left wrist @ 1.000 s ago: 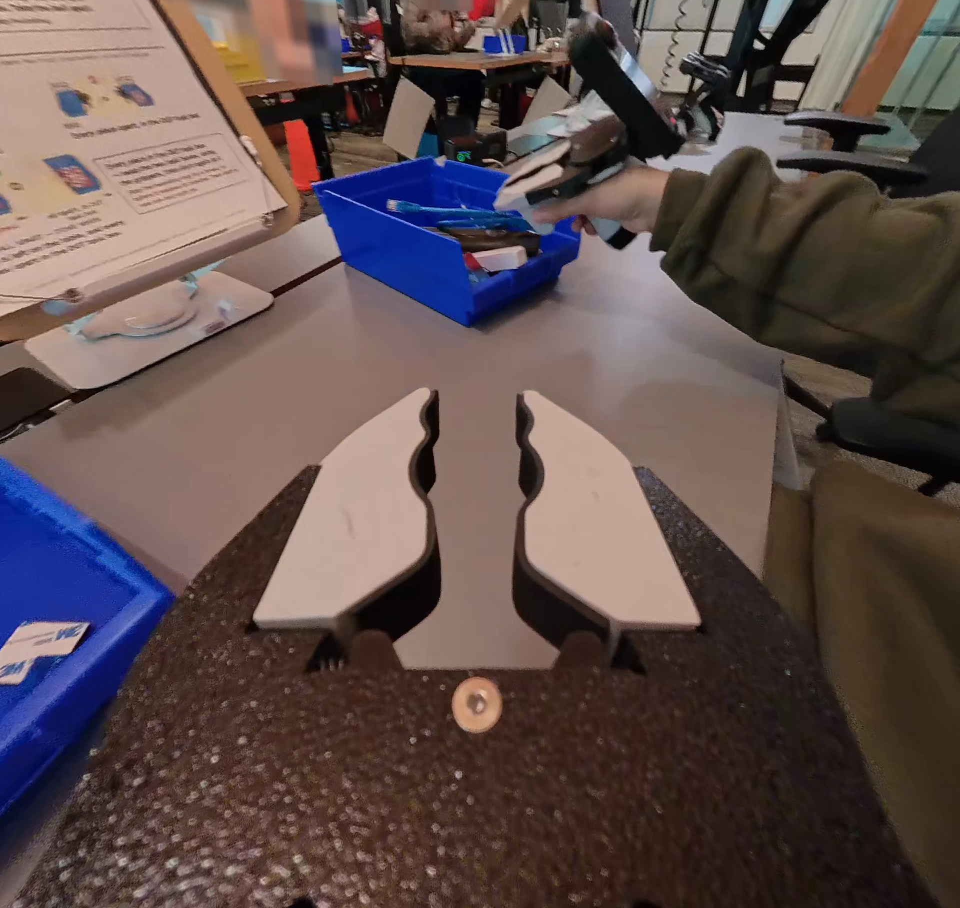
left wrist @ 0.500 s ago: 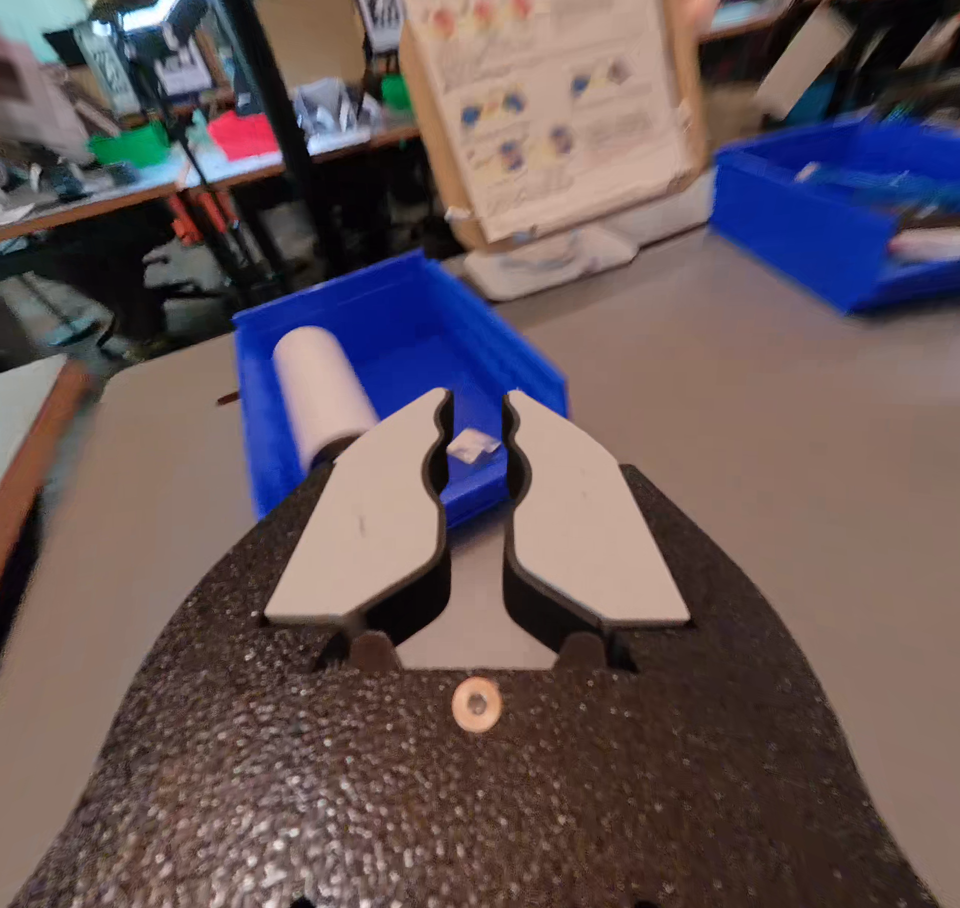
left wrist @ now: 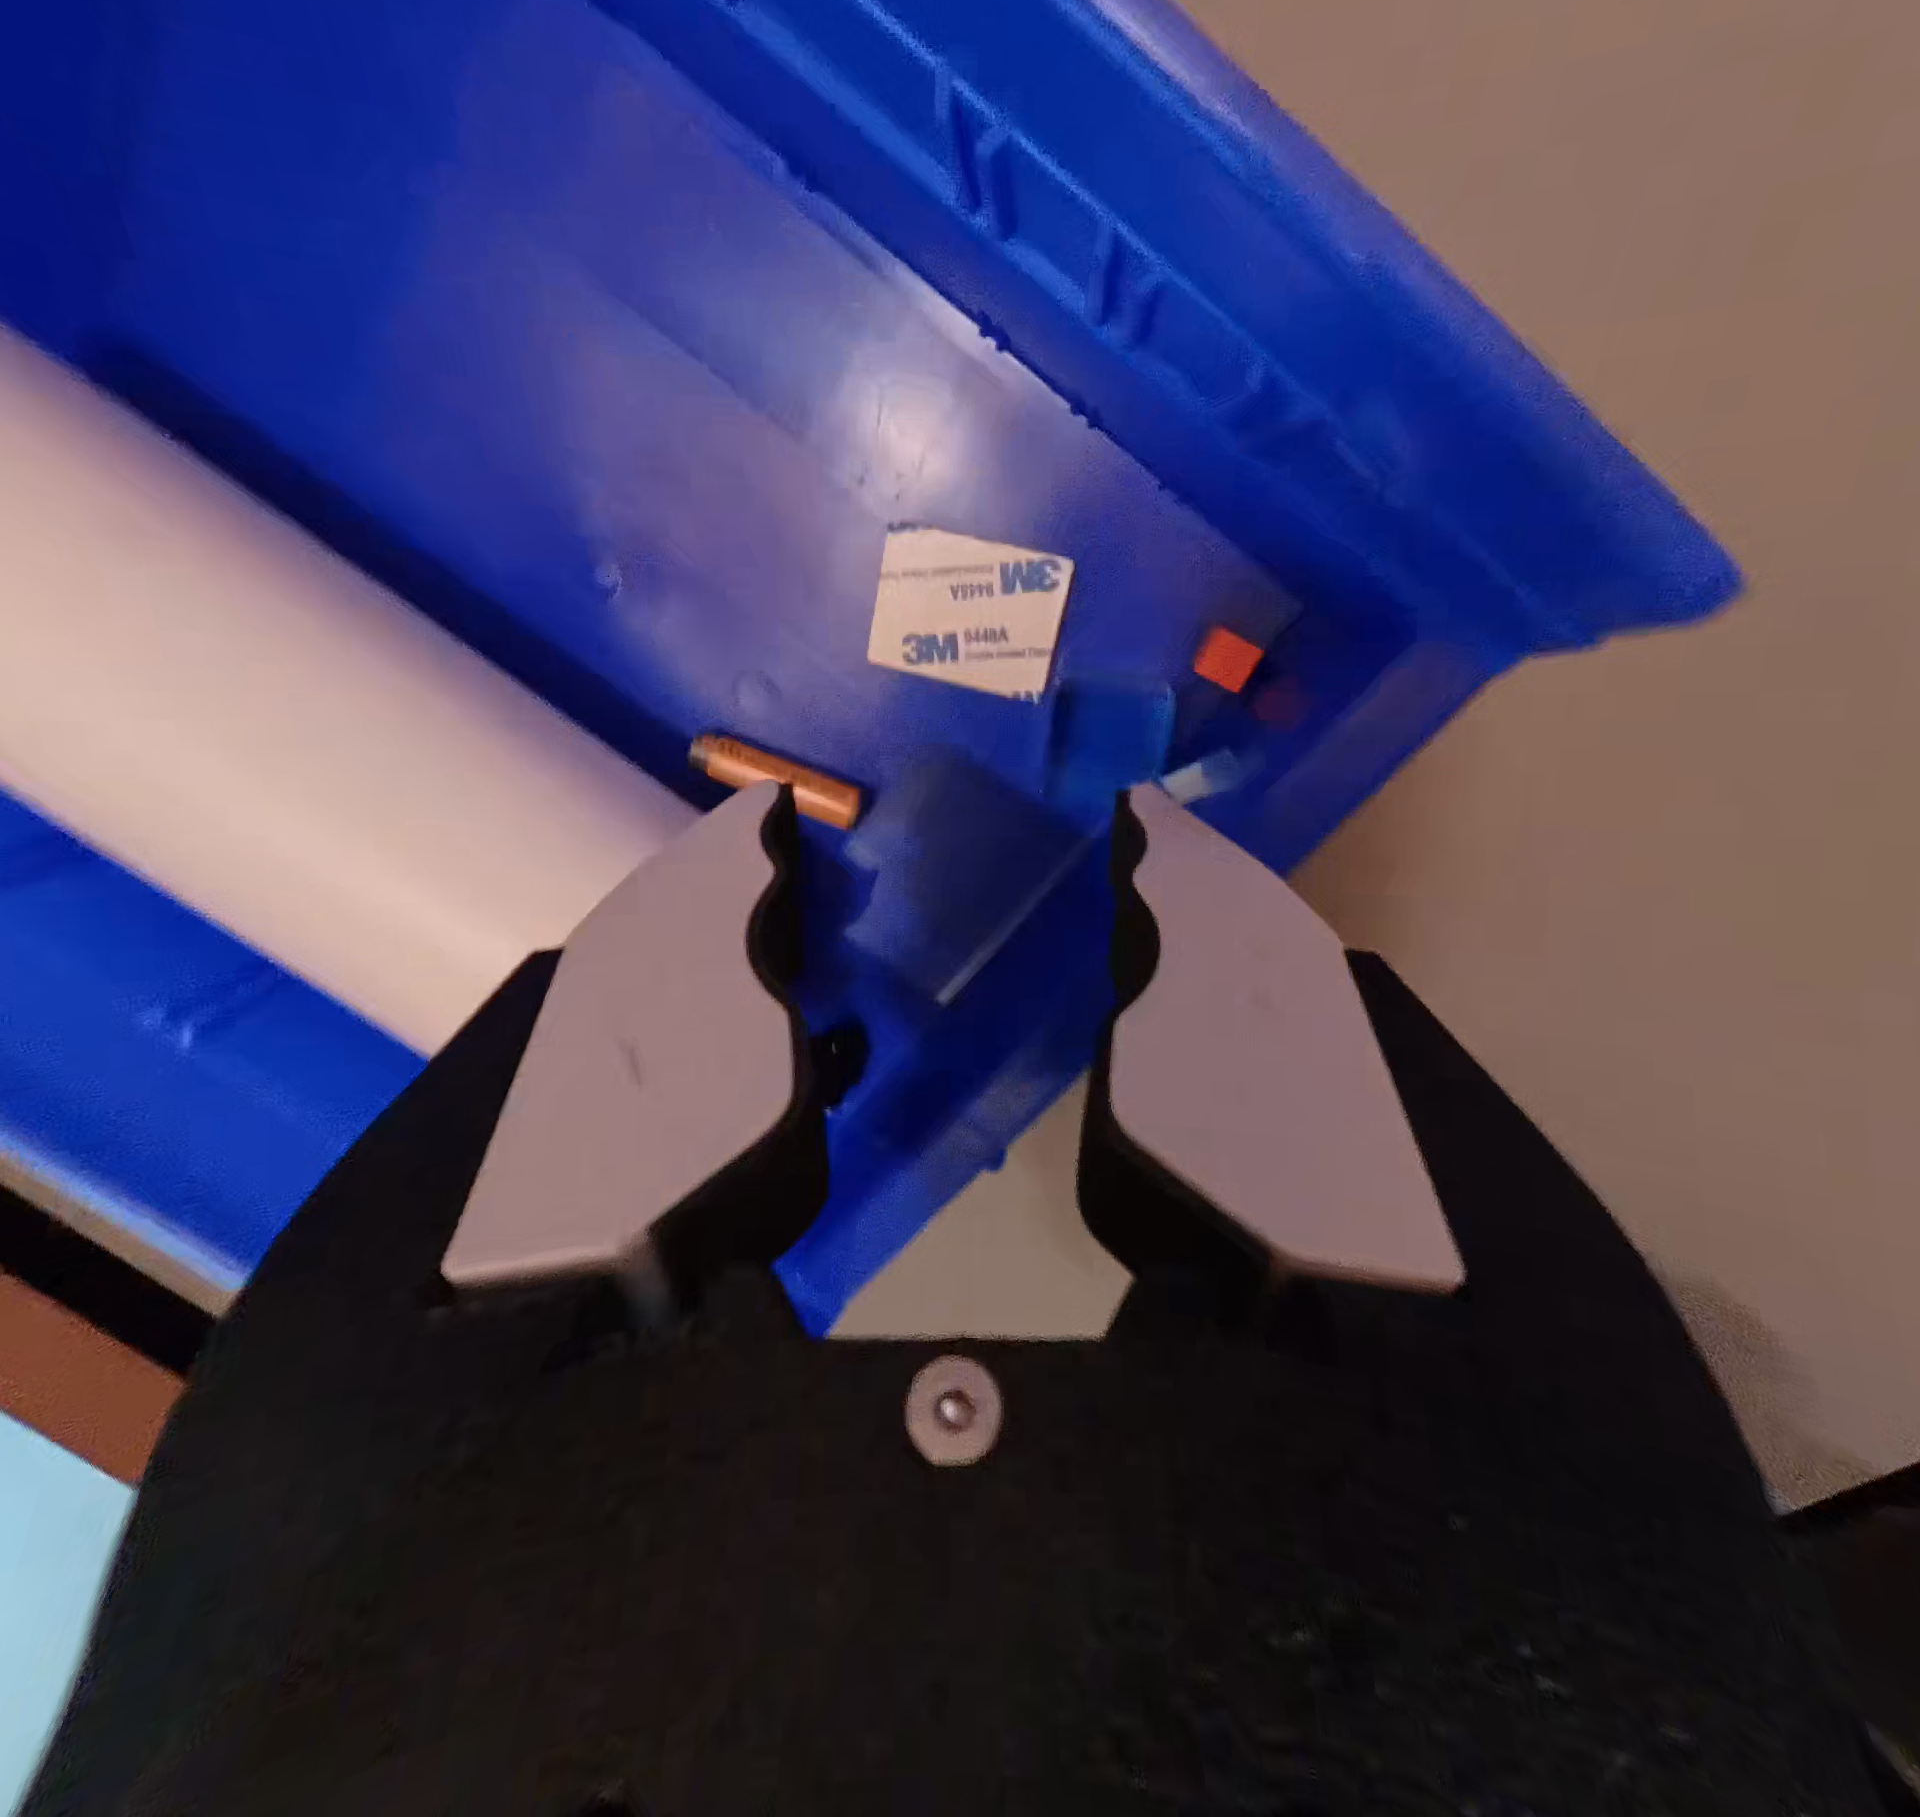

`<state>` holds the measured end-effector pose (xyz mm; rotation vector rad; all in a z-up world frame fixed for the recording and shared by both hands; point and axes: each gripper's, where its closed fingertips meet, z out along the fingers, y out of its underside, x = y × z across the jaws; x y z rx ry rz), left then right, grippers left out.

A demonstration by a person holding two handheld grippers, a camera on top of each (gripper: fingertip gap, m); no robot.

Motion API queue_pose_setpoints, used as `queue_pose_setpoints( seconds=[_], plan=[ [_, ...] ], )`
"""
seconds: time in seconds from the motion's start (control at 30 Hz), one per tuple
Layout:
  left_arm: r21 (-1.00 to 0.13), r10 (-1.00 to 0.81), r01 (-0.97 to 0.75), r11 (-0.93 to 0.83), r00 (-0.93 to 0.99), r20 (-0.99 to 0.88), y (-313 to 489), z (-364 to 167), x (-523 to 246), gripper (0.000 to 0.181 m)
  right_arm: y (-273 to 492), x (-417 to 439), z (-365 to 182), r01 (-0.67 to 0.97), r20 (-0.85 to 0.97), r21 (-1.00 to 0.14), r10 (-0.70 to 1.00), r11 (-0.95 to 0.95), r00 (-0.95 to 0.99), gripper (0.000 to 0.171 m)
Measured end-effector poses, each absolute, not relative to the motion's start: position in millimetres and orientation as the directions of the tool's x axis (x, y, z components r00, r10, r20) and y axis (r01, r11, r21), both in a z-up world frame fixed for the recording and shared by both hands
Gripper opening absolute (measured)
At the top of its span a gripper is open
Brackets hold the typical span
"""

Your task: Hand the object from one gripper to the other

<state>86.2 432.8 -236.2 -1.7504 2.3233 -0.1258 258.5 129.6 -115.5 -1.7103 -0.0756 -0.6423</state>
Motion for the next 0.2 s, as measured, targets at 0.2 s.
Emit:
queue_pose_setpoints(
  seconds=[0.2],
  plan=[
    [-0.108,-0.924,-0.918,0.381,-0.376,-0.065,433.2,-260.2,118.6,0.062,119.5,250.7,-115.6,0.400,0.442,-0.894,-0.251,-0.201,0.861,0.052]
  ],
)
